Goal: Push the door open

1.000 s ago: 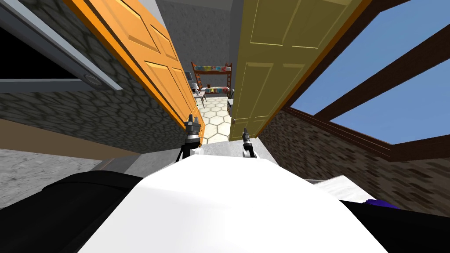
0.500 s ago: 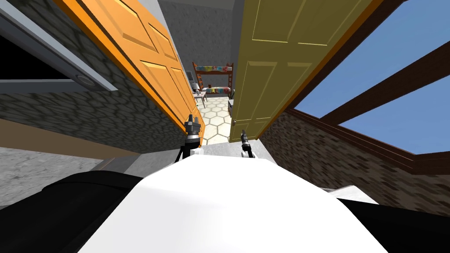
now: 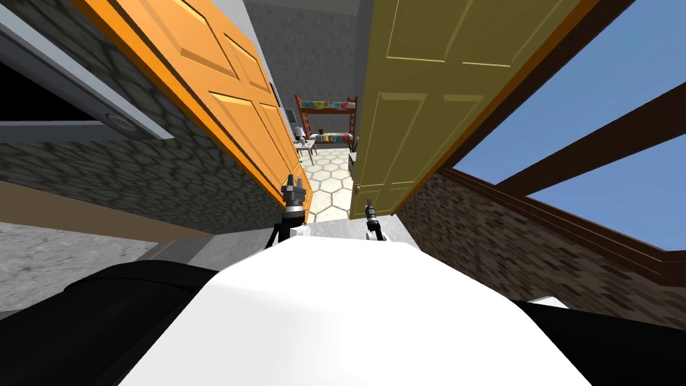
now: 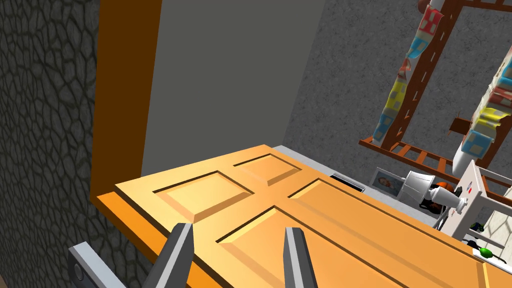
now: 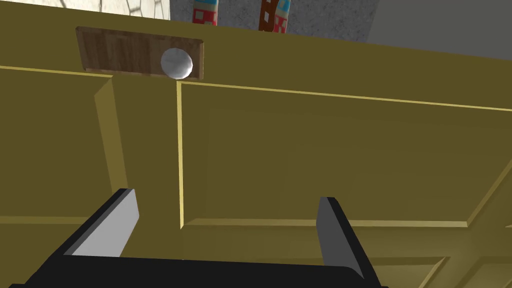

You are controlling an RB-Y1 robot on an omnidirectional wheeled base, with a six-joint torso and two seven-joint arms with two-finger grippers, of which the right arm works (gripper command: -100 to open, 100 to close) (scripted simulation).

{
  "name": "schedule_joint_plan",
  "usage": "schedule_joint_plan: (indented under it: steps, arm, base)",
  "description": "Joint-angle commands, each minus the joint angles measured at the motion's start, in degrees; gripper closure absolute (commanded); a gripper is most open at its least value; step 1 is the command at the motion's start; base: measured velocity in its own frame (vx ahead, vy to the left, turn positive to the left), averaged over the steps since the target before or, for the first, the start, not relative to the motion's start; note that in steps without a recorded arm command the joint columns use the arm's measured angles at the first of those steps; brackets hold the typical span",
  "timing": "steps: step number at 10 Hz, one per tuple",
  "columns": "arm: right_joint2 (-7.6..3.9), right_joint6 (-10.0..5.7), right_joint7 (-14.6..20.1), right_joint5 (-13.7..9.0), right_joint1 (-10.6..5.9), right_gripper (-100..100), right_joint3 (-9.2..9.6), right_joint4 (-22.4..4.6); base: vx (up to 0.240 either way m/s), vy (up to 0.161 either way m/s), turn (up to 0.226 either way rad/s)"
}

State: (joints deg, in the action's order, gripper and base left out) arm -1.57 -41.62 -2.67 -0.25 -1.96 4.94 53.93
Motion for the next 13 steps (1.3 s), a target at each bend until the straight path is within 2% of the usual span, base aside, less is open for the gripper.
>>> schedule_joint_plan:
  steps: [1, 8, 12, 13]
  arm:
    - [0.25, -0.41, 0.3, 0.0, -0.58, -100, 0.15, -1.9]
    - [1.95, -1.83, 0.7, -0.1, -3.35, -100, 0.59, -9.6]
    - [3.83, -2.97, 1.0, -0.2, -5.56, -100, 0.94, -15.8]
    - [3.44, -2.98, 1.0, -0.2, -5.14, -100, 0.91, -14.9]
  base:
    - [0.096, -0.031, 0.031]
    - [0.086, -0.033, 0.028]
    - [0.133, -0.051, 0.041]
    - [0.062, -0.031, 0.012]
